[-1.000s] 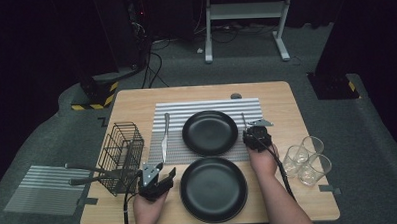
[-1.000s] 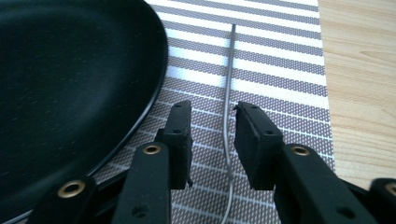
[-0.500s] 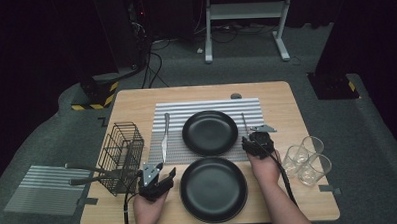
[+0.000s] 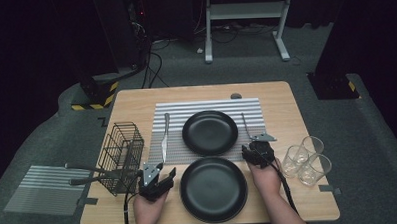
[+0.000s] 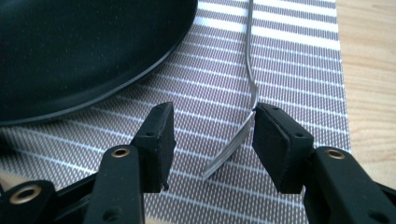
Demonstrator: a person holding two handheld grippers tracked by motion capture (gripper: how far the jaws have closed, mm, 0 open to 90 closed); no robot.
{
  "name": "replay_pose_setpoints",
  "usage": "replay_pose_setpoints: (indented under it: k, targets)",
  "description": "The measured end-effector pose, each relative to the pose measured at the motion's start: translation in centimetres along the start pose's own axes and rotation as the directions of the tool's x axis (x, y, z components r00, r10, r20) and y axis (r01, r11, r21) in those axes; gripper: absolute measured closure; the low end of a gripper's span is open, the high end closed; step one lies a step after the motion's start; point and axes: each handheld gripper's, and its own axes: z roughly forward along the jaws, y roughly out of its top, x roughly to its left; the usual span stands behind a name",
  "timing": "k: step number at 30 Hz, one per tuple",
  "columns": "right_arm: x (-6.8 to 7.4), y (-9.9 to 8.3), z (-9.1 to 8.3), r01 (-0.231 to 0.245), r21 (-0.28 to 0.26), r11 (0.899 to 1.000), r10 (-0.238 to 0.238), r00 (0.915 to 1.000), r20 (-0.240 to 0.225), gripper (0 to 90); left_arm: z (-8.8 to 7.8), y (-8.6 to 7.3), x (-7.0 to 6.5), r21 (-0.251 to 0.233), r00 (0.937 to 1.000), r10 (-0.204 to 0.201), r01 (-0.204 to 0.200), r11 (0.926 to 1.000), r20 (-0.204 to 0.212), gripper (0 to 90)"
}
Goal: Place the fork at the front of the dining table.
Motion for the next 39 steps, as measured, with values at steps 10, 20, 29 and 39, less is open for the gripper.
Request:
replay_pose_setpoints:
  k: [10, 20, 29, 39]
  targets:
    - [-0.2, -1.3, -0.2, 0.001, 0.006, 1.000, -0.001, 1.0000, 0.005, 57.2, 0.0, 0.1, 0.2, 0.002, 0.9996, 0.026, -0.026, 0.9997, 0.012, 44.0]
    - [0.0, -1.7, -0.2, 0.006, 0.008, 1.000, -0.006, 1.0000, -0.004, 66.9, 0.0, 0.1, 0.2, 0.001, 0.9996, 0.024, -0.024, 0.9997, 0.013, 44.1]
    - [0.3, -1.4, -0.1, 0.006, 0.013, 1.000, -0.006, 0.9994, -0.034, 68.9, 0.0, 0.1, 0.2, 0.002, 0.9996, 0.024, -0.024, 0.9997, 0.013, 44.1]
    - [0.4, -1.0, -0.9, 0.014, -0.018, 1.000, -0.015, 0.9991, -0.040, 63.2, 0.0, 0.1, 0.2, 0.006, 0.9995, 0.026, -0.026, 0.9996, 0.016, 44.1]
